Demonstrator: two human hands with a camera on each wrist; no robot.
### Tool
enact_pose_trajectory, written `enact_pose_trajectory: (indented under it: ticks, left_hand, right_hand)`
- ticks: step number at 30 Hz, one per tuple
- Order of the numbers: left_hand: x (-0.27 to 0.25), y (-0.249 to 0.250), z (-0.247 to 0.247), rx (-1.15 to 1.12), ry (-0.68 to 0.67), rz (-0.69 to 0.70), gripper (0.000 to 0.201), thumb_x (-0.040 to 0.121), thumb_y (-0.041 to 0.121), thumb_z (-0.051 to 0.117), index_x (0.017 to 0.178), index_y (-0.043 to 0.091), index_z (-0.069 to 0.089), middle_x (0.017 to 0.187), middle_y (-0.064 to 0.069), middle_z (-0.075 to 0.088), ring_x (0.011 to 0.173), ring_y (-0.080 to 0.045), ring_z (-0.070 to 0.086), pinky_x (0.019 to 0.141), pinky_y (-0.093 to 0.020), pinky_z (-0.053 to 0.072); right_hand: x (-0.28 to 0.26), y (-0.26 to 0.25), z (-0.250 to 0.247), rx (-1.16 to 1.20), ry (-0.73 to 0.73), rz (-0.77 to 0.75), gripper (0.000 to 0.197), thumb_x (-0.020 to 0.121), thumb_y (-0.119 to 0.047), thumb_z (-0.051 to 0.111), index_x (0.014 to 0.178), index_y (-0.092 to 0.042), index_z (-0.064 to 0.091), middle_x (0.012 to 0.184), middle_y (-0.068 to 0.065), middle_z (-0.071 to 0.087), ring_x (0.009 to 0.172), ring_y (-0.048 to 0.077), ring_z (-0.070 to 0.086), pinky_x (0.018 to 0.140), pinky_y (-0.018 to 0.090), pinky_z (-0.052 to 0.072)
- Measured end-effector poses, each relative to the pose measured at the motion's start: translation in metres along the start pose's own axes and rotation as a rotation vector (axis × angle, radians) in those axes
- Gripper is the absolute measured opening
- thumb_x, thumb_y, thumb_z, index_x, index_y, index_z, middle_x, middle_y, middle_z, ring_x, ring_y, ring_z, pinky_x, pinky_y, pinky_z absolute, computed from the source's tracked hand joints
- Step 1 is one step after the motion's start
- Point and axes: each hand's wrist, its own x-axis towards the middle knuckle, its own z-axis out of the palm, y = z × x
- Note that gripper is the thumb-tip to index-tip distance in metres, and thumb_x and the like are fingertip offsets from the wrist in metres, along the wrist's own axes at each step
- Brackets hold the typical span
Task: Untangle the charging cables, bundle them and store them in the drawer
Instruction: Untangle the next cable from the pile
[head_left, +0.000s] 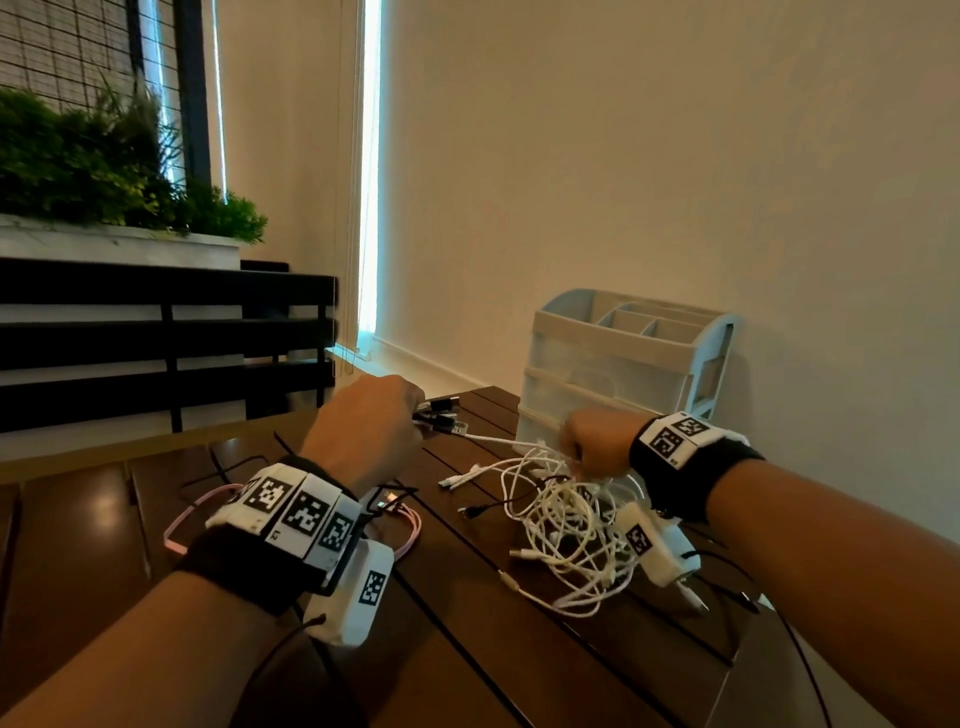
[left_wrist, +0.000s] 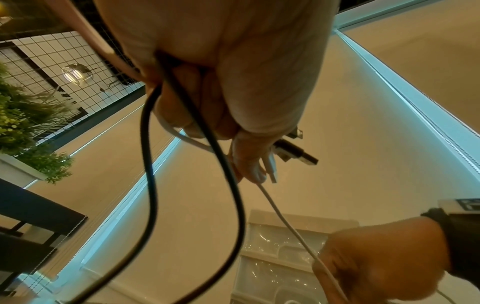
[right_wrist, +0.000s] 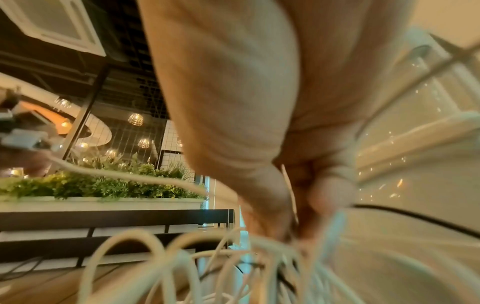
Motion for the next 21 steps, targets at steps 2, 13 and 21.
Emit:
enact_pose_trajectory:
  ticks: [2,13,21]
  left_hand:
    - [0.002,0.000,-0.001,-0.020,0.032,0.005,0.010,0.089,0.027,0.060,0.087,0.020,0.067,0.076,0.000,0.062,0.071,-0.017,0.057,0.061,-0.029,0.046]
    - [0.005,-0.016,-0.003,-0.019,0.084,-0.054,0.008,0.088,0.026,0.059,0.086,0.021,0.064,0.075,0.000,0.060,0.074,-0.021,0.057,0.068,-0.032,0.049]
    - [0.005,-0.013,-0.002,-0.053,0.080,-0.029,0.009,0.088,0.027,0.062,0.087,0.020,0.067,0.073,0.001,0.060,0.071,-0.019,0.058,0.067,-0.032,0.051]
  right_hand:
    - [0.004,0.005,0.000,0.059,0.319,0.070,0.007,0.088,-0.006,0.050,0.085,-0.011,0.053,0.078,0.003,0.051,0.077,0.023,0.054,0.063,0.029,0.040]
    - [0.002,-0.019,0.025,0.046,0.297,-0.179,0.010,0.086,-0.009,0.056,0.083,-0.019,0.059,0.087,-0.004,0.058,0.083,0.015,0.055,0.077,0.034,0.052]
    - [-0.003,-0.015,0.019,-0.022,0.248,-0.058,0.012,0.088,-0.008,0.048,0.082,-0.017,0.054,0.071,-0.003,0.049,0.078,0.022,0.058,0.066,0.030,0.042]
